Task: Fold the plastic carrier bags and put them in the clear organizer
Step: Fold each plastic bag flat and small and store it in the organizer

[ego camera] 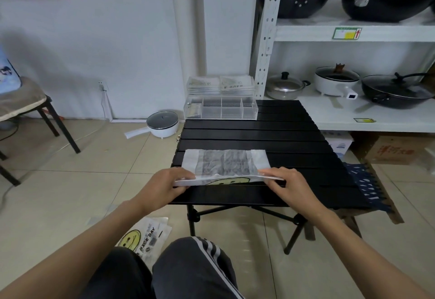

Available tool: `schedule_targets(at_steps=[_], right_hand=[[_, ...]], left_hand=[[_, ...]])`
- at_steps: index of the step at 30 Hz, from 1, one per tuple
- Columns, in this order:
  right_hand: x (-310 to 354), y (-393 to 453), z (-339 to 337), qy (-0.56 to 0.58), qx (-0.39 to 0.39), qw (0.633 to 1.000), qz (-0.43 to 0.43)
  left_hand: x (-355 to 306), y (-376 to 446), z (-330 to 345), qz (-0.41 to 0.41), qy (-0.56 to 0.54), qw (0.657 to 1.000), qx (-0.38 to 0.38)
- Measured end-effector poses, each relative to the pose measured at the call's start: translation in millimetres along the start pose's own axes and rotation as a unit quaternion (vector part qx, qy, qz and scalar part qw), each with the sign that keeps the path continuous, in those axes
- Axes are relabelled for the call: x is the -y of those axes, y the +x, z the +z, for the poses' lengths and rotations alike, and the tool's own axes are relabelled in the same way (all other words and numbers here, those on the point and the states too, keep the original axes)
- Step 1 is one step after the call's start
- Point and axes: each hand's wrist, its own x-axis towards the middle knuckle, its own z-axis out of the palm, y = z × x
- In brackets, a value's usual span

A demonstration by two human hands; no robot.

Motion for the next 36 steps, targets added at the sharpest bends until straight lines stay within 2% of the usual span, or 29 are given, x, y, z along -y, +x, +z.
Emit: schedule_targets(at_steps=[2, 7, 12, 18, 25, 29, 36], right_hand=[[2.3, 2.1, -0.3, 0.088, 0.0, 0.995, 0.055], [1.6, 13.4, 4.6, 0.133, -0.031, 0.985, 0.104], [4.1, 26.2, 12.8, 0.125, -0.064, 0.98, 0.144], [3.9, 34.9, 19.1, 0.086, -0.093, 0.975, 0.182], [4.3, 37.7, 28.9, -0.008, -0.136, 0.968, 0.211], [5.7, 37.1, 35.5, -0.055, -0.153, 0.967, 0.195], [6.1, 37.2, 38.2, -0.076, -0.145, 0.971, 0.173]], left_hand=[[-2.8, 2.4, -2.4, -0.048, -0.069, 0.996, 0.013], [-6.8, 12.6, -10.2, -0.117, -0.173, 0.978, 0.018], [-2.6, 25.4, -4.1, -0.2, -0.218, 0.955, -0.029], [6.0, 38.0, -3.4, -0.288, -0.233, 0.928, -0.048], [7.0, 38.5, 3.8, -0.287, -0.23, 0.927, -0.074], [-1.5, 37.2, 5.4, -0.293, -0.253, 0.918, -0.08], [0.5, 40.4, 2.3, -0.27, -0.175, 0.946, -0.036]])
